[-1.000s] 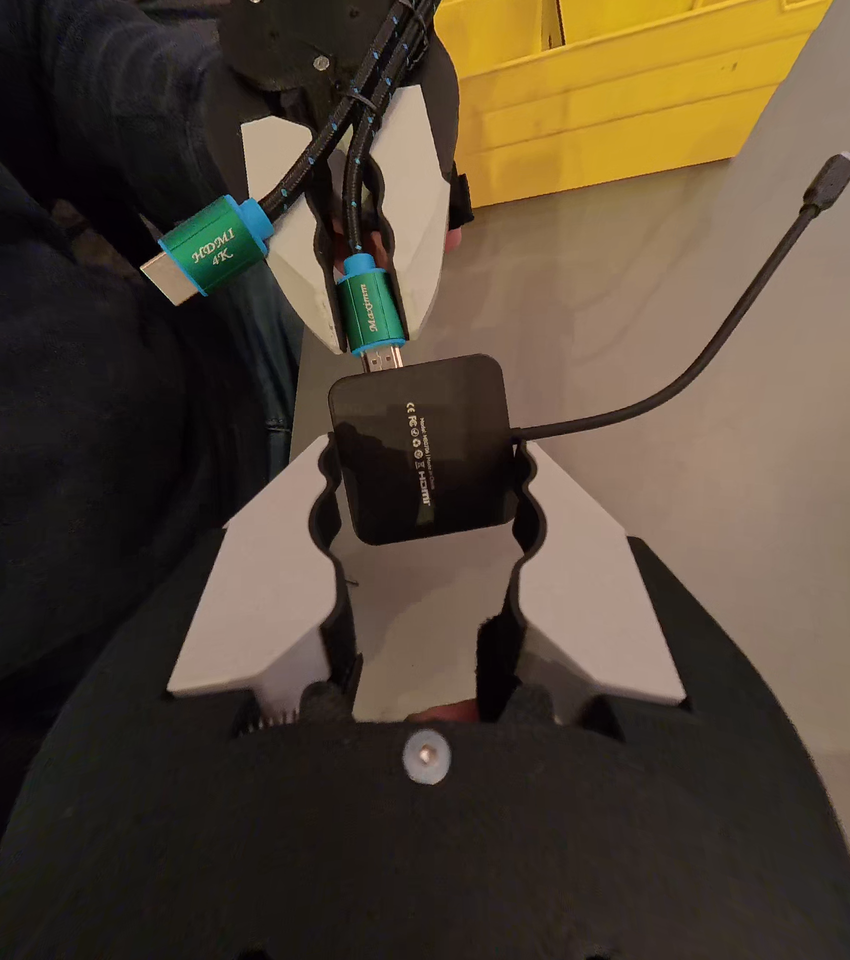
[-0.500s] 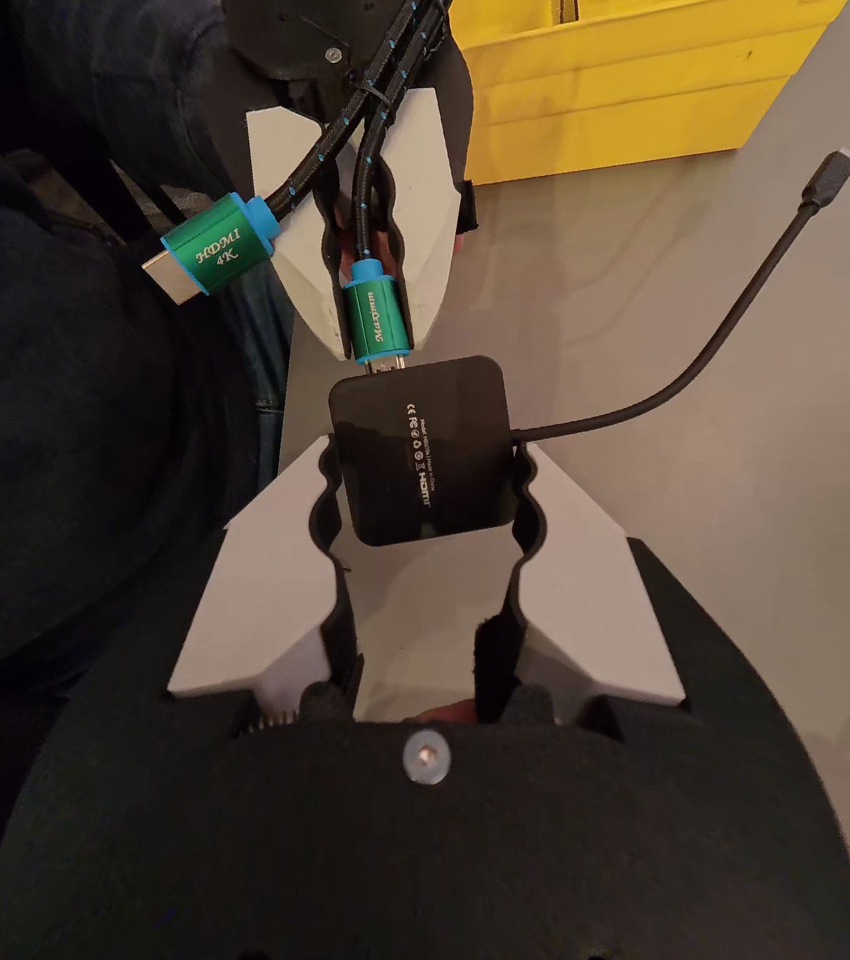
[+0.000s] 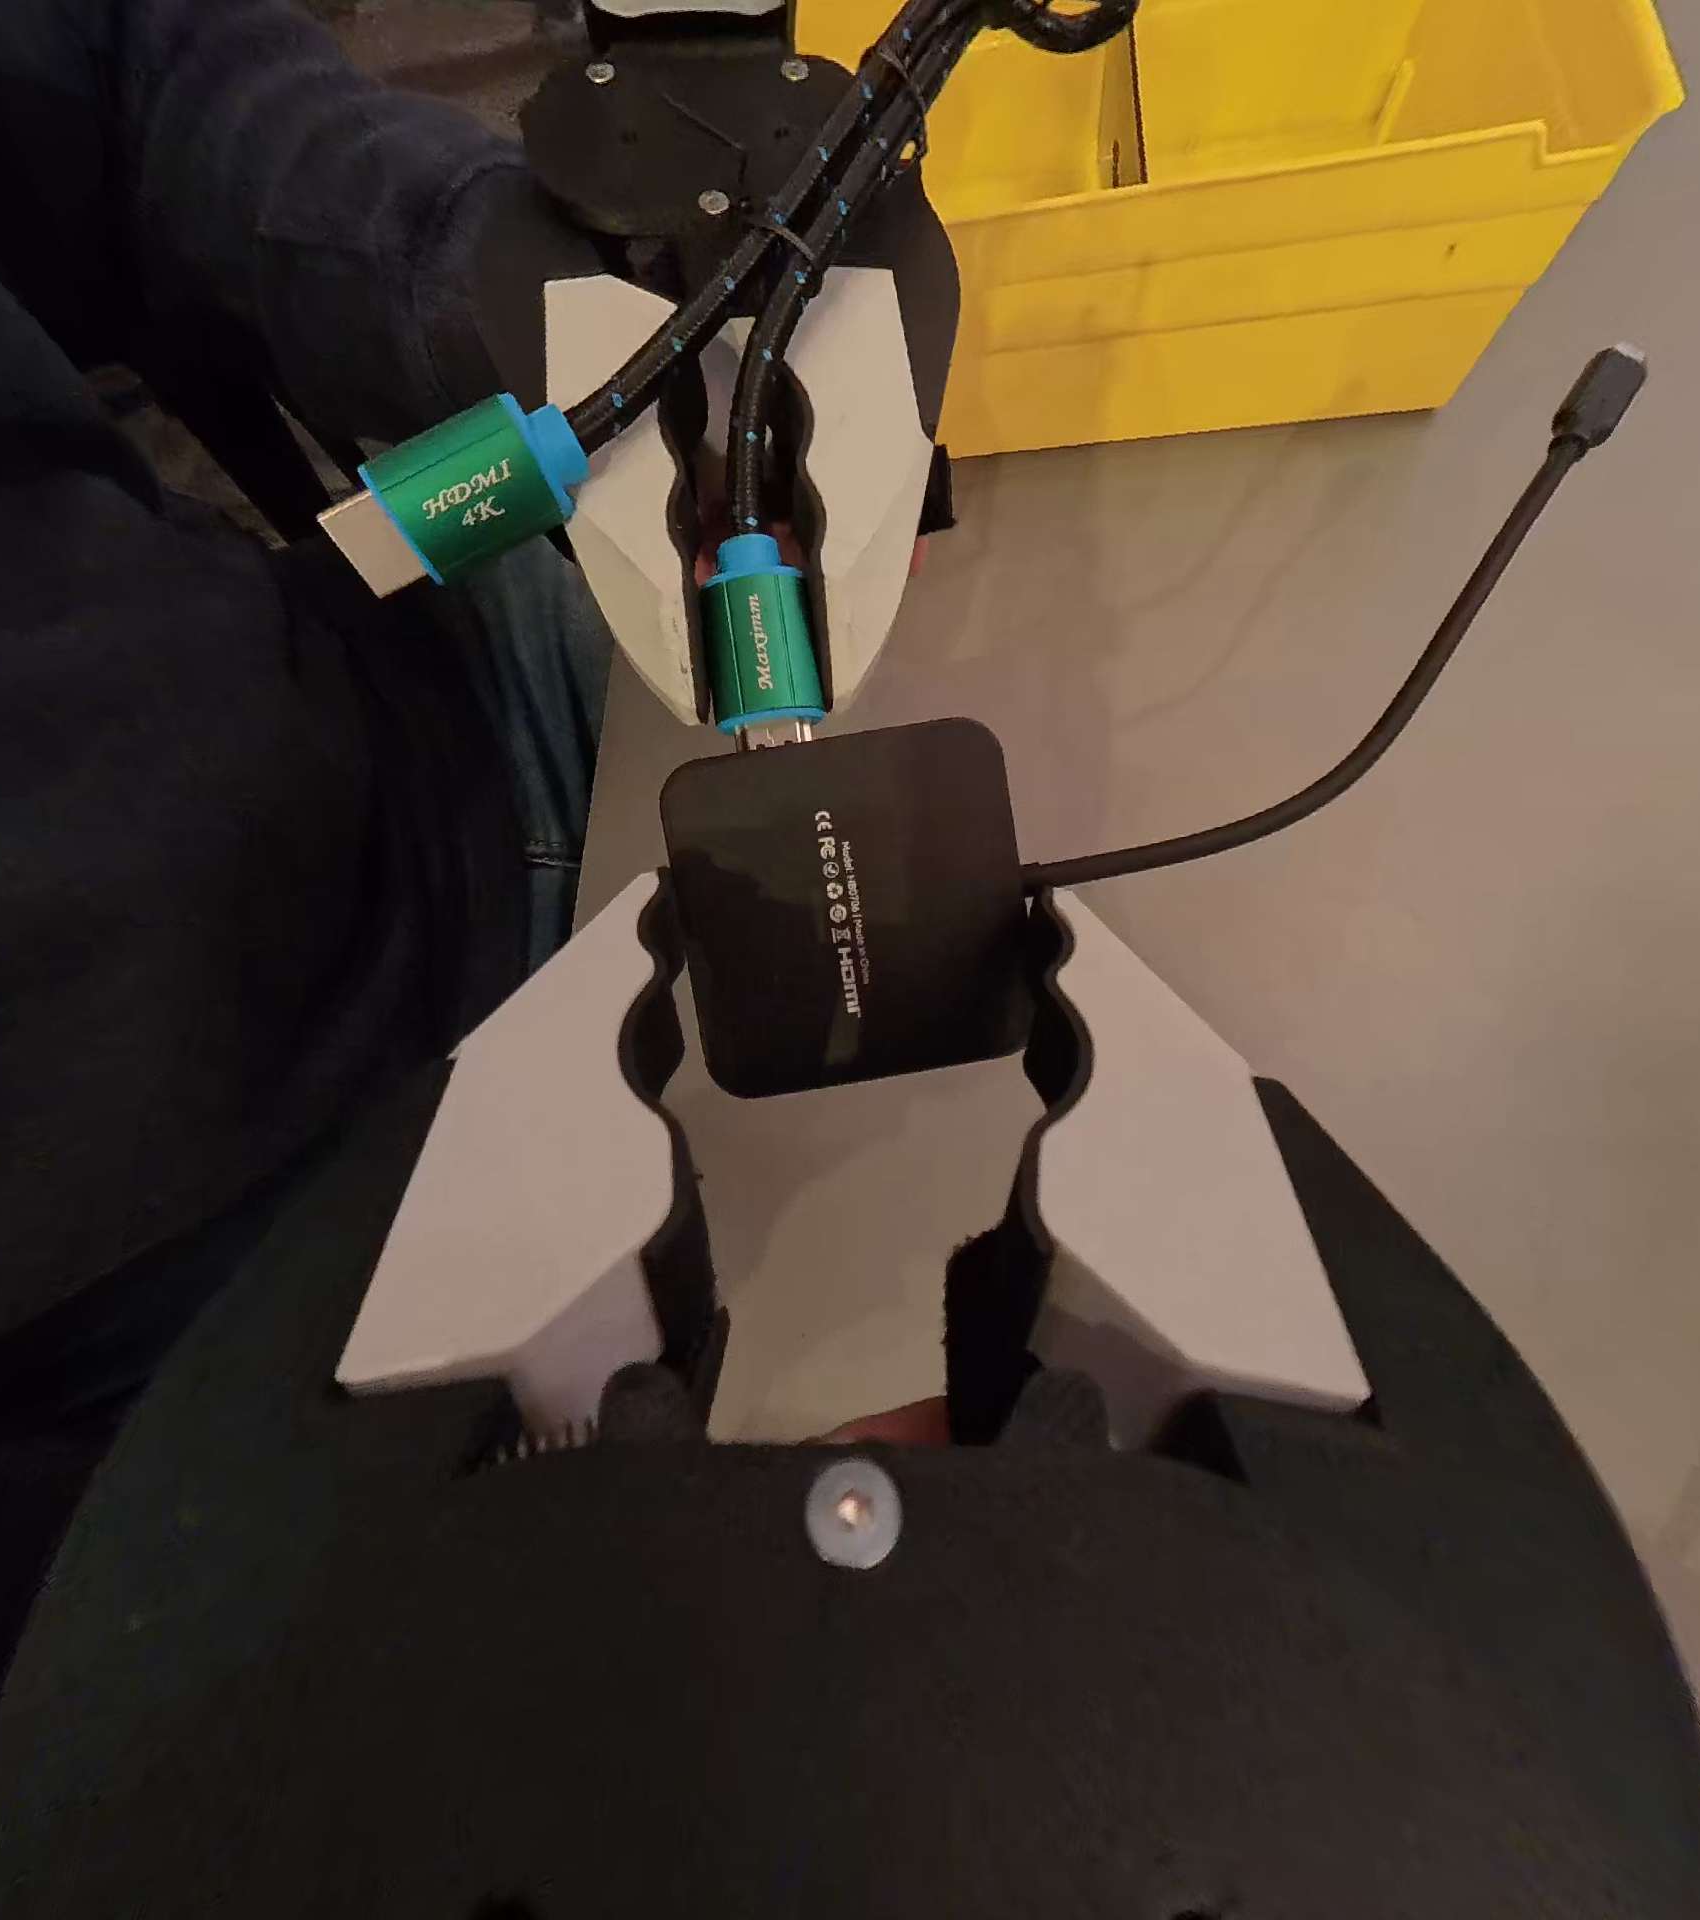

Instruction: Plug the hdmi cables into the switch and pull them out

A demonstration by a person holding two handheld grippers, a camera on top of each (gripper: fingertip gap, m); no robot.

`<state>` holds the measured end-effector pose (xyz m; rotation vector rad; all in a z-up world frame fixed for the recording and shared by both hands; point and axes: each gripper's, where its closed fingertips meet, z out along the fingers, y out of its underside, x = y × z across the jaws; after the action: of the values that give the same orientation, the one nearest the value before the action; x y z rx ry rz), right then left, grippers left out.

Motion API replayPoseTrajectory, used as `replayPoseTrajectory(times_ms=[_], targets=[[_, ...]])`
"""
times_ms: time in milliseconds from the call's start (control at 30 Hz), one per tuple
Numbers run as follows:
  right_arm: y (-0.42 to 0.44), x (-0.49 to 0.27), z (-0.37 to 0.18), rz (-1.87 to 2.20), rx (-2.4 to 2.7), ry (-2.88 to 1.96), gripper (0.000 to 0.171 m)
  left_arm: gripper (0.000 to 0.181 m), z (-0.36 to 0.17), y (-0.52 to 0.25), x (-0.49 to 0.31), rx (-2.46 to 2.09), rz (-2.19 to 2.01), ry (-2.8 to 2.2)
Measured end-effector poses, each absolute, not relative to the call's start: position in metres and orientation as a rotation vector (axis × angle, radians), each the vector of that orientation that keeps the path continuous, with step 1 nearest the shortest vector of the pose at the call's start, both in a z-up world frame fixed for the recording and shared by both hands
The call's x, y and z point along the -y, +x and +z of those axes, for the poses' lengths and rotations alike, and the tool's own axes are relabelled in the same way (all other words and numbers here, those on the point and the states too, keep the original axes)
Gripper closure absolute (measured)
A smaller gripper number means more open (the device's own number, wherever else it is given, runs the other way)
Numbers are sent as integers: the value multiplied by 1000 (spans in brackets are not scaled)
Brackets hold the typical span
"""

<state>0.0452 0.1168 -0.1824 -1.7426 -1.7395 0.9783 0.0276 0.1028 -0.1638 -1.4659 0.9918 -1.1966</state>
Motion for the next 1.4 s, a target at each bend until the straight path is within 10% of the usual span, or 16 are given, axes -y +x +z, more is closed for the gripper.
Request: replayPoseTrajectory(times_ms=[833,1400], targets=[[64,-131,-163,802,1545,-1774,106,145,-153,20,-114,-905,-1177,-1473],[342,-243,-147,11,692,-2064,105,147,-180,25,-119,-965,-1066,-1589]])
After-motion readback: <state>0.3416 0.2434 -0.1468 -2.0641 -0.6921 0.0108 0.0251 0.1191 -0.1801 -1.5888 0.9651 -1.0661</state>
